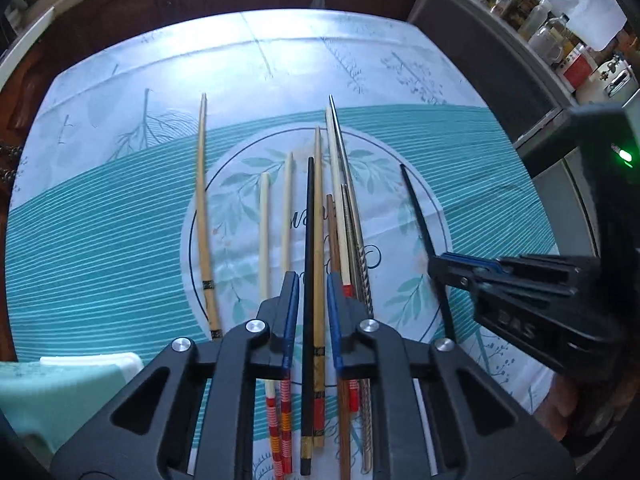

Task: Organize utensils
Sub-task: 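Grasp a black chopstick with the right gripper, then grasp another black chopstick with the left gripper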

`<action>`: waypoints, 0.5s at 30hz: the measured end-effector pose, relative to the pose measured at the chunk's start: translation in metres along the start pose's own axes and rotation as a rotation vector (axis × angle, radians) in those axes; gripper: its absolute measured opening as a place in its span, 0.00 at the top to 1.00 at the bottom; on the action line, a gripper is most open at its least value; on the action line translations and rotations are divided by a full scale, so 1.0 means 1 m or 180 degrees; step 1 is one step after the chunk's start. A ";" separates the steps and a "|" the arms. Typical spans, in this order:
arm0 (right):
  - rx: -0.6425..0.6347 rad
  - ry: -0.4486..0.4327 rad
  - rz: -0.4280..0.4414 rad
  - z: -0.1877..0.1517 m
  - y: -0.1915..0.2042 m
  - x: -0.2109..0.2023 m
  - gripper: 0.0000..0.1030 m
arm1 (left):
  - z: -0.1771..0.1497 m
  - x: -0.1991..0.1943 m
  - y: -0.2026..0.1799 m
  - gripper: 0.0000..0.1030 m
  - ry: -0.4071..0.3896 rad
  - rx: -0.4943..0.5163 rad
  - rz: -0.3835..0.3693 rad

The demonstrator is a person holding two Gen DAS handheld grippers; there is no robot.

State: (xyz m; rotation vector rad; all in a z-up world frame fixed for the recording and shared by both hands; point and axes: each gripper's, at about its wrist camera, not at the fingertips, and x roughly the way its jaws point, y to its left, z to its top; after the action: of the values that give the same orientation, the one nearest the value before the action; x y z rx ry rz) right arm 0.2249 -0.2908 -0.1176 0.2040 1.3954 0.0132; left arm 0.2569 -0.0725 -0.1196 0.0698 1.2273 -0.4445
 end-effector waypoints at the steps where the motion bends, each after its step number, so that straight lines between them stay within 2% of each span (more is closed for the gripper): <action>1: 0.0046 0.0000 0.0073 -0.002 -0.005 -0.001 0.95 | 0.001 0.003 0.000 0.89 0.0031 -0.0005 0.0023; 5: 0.0150 -0.0008 0.0257 -0.008 -0.020 -0.005 0.95 | 0.001 0.011 -0.001 0.89 0.0132 0.0020 0.0037; 11: 0.0138 -0.0006 0.0351 -0.012 -0.023 -0.007 0.95 | -0.004 0.021 0.000 0.90 0.0296 -0.0004 0.0034; 15: 0.0109 -0.0011 0.0395 -0.014 -0.026 -0.010 0.95 | -0.008 0.021 0.002 0.90 0.0312 -0.0031 0.0071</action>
State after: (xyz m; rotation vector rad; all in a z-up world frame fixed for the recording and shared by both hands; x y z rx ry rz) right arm 0.2063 -0.3155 -0.1137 0.3188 1.3785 0.0917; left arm 0.2566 -0.0742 -0.1419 0.0980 1.3237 -0.4197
